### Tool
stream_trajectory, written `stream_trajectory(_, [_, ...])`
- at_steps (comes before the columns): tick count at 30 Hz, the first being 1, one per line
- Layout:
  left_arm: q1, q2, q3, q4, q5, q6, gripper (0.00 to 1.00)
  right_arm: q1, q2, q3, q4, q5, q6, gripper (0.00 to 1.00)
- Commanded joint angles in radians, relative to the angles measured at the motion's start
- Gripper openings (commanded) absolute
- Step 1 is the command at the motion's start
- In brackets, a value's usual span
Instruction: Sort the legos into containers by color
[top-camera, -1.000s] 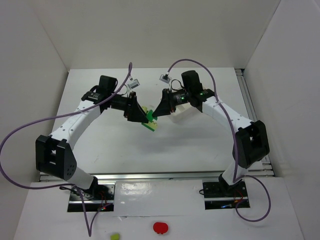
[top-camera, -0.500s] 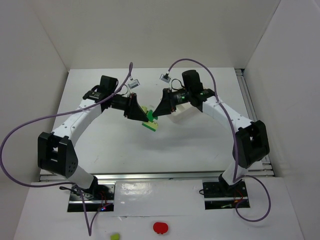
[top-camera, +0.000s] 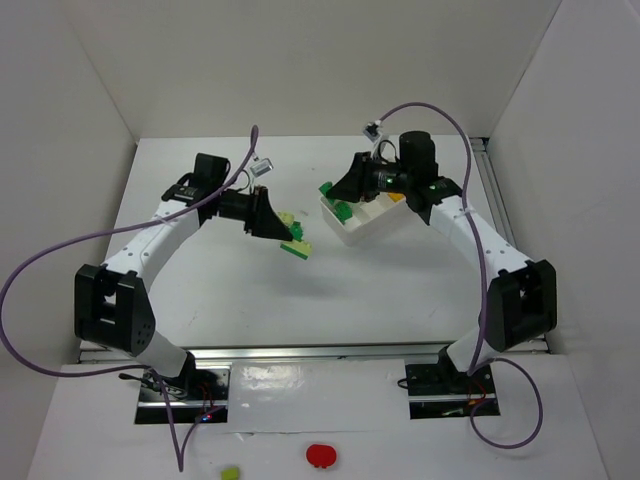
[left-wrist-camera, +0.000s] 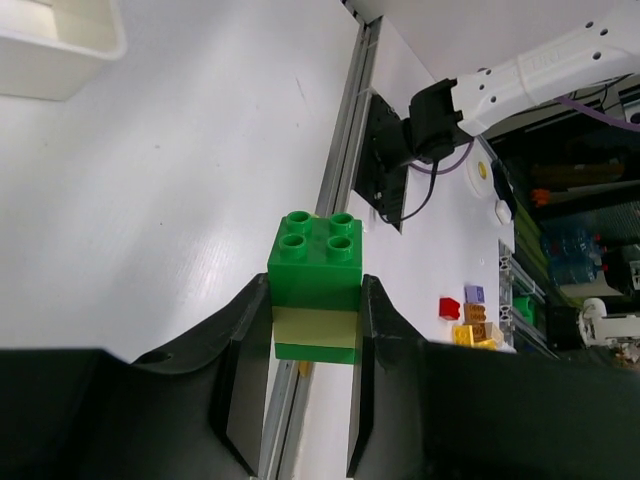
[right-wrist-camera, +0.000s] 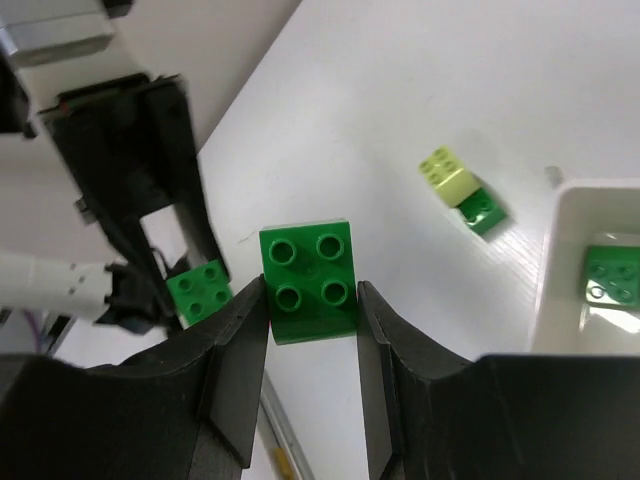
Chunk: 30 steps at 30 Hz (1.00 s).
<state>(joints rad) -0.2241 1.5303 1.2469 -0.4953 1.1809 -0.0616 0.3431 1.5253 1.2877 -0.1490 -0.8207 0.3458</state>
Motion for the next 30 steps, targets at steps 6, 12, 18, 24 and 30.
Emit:
stream_trajectory(6, [0.048, 0.010, 0.043, 0.027, -0.046, -0.055, 0.00, 0.074, 0.081, 0.085, -0.114, 0.591, 0.047, 0.14])
stream_trajectory(12, [0.089, 0.019, 0.052, 0.018, -0.070, -0.092, 0.00, 0.120, 0.238, 0.168, -0.228, 0.893, 0.024, 0.15])
stream_trajectory(18, [0.098, -0.002, 0.032, 0.018, -0.084, -0.101, 0.00, 0.129, 0.283, 0.167, -0.187, 0.942, 0.015, 0.18])
stream_trajectory(24, [0.098, 0.017, 0.051, 0.018, -0.075, -0.110, 0.00, 0.129, 0.343, 0.199, -0.202, 0.954, -0.007, 0.39])
stream_trajectory(30, [0.098, 0.017, 0.069, 0.005, -0.075, -0.107, 0.00, 0.157, 0.319, 0.208, -0.236, 0.992, -0.027, 0.69])
